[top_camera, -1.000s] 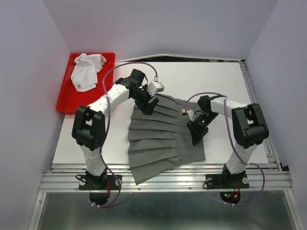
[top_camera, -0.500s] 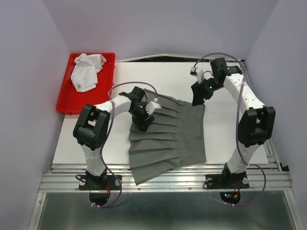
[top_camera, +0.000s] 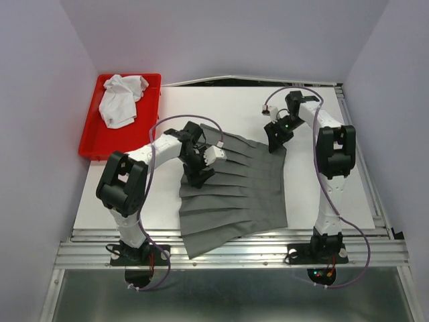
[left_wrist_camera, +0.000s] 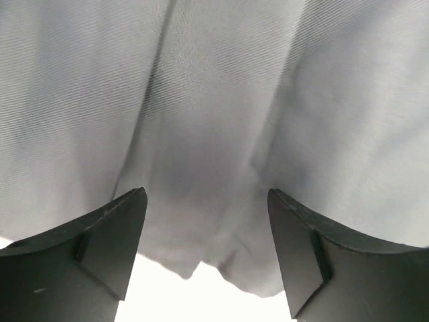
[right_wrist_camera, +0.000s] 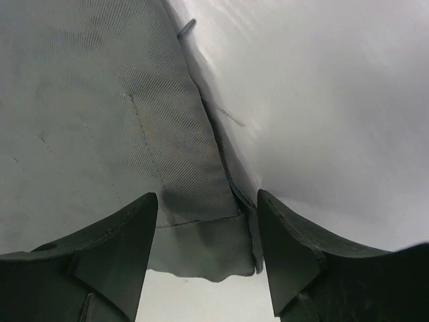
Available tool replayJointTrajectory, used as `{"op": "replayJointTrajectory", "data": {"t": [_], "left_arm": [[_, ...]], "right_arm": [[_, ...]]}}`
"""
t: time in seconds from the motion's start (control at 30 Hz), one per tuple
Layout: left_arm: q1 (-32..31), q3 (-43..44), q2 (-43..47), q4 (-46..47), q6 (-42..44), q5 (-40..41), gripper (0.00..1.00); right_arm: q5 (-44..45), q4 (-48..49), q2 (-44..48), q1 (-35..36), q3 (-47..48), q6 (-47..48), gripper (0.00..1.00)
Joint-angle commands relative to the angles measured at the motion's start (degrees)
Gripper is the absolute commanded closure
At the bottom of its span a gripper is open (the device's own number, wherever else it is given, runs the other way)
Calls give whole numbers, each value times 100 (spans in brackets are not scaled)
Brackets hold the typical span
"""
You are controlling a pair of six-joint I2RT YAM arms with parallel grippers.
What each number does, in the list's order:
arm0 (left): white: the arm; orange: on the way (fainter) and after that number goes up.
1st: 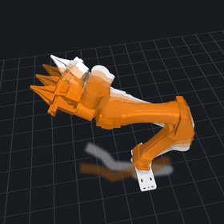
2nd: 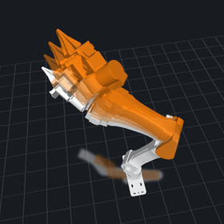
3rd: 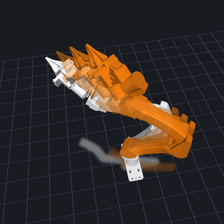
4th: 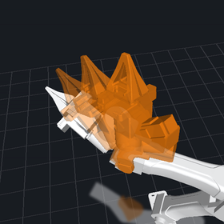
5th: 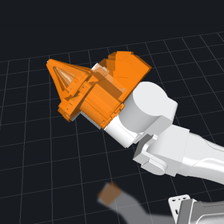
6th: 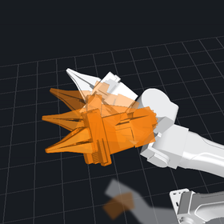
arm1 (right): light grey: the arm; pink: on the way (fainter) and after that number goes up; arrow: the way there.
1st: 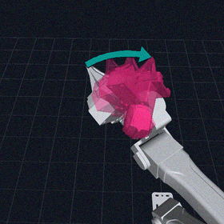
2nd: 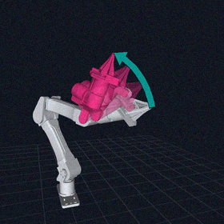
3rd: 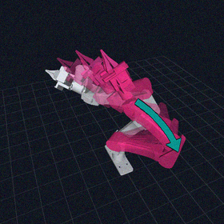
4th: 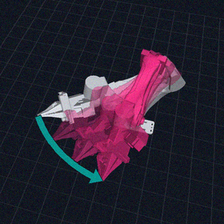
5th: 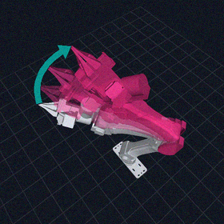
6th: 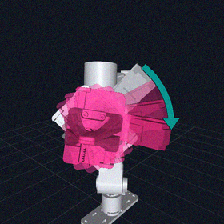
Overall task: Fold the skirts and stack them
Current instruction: Flatten the skirt out, then fold the skirt
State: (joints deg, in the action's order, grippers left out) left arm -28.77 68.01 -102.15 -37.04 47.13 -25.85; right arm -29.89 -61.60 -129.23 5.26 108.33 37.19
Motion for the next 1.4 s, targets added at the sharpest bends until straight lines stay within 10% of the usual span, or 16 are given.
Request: {"op": "replayJointTrajectory", "data": {"t": [0.0,0.2,0.5,0.9,1.13,1.37], "left_arm": [[178,774,608,-208,279,-551,14],[925,2540,-232,635,-695,-948,10],[1067,5159,-2369,320,-390,-1158,7],[1067,4687,-2986,-814,903,-1187,6],[1067,4397,-3268,-1007,1139,-624,22],[1067,4027,-3057,-849,1228,-562,34]], "right_arm": [[106,104,214,19,-321,350,35],[124,289,214,81,-813,658,55],[861,1264,794,862,-1877,1000,53],[1187,1854,820,1030,-1667,1133,49],[1547,1713,996,978,-1526,913,13],[758,389,294,626,-728,1035,24]]}}
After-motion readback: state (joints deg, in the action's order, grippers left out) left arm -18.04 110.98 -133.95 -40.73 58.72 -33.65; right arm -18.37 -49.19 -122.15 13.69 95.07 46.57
